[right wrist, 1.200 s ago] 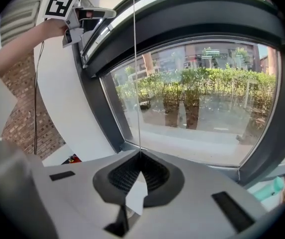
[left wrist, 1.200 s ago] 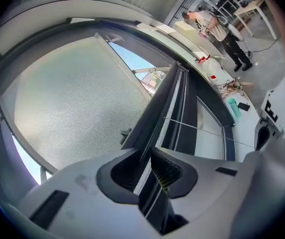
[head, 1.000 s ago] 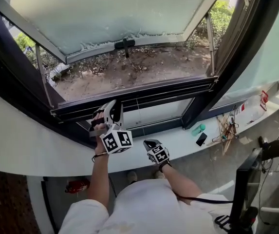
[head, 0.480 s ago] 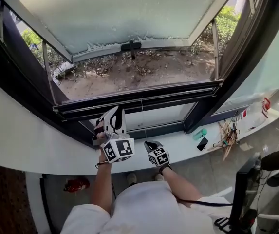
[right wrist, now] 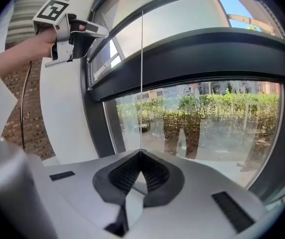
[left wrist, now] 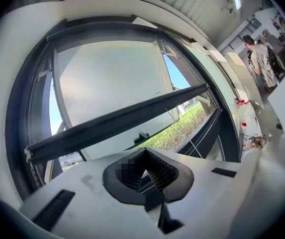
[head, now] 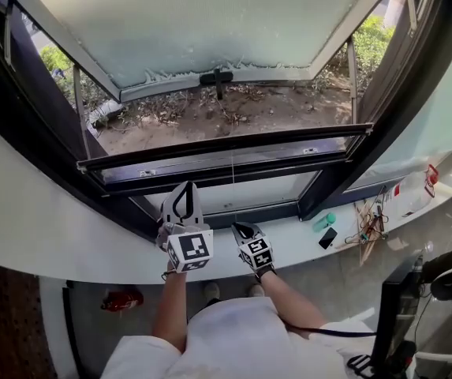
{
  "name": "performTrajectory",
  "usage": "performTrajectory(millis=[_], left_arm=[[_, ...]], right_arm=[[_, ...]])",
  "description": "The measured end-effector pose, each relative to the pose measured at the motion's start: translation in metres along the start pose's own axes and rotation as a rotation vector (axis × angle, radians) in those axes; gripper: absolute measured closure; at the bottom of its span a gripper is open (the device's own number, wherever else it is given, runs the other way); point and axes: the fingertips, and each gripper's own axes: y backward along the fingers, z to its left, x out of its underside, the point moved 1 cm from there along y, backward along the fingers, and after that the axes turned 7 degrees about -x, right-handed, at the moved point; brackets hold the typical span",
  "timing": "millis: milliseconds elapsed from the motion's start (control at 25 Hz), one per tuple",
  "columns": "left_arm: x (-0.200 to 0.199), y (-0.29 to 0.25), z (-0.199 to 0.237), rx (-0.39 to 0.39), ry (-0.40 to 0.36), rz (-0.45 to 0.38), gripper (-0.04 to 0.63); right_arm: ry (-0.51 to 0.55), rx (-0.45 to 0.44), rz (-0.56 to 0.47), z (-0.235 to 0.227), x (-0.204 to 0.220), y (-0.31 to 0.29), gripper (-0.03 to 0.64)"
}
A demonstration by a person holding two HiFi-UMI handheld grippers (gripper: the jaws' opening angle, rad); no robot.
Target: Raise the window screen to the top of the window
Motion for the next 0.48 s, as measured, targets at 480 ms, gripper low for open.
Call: performTrajectory(millis=[480], left_arm=[[0.022,0.015,-0.008,0.013,0.181,0.037,0.594]], right_arm=[[0.019,0.026,-0.101,-0.008,-0.021,0.014,0.615]])
